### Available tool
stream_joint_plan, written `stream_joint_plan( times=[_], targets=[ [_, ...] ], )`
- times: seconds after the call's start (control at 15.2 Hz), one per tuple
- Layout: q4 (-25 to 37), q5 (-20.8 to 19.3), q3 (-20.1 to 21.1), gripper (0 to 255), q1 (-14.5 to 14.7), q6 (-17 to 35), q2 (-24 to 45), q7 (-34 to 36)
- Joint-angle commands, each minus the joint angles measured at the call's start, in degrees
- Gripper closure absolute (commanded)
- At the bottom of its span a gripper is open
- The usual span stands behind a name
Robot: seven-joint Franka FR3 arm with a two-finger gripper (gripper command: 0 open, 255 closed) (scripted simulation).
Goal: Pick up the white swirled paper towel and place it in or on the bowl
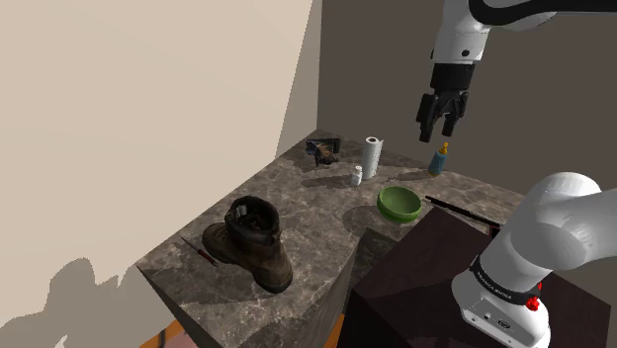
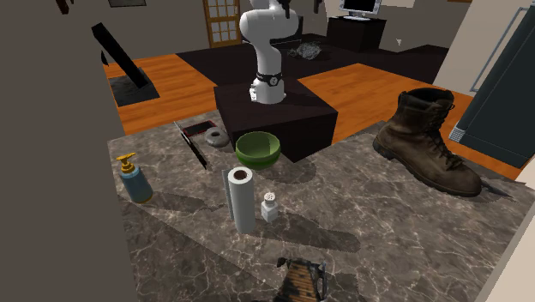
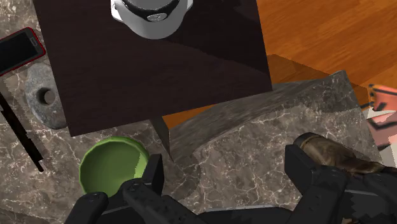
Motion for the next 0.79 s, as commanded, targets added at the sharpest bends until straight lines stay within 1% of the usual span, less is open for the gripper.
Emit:
stream_joint_plan(
  times=[0.0, 0.33, 0.73],
  targets=[
    [0.00, 0.00, 0.00, 0, 0.00, 0.00, 0.00, 0.00],
    [0.88, -3.15, -3.66, 0, -0.94, 6.92, 8.49, -5.06],
    [4.45, -5.36, -7.76, 0, -1.70, 14.44, 20.20, -10.79]
  ],
)
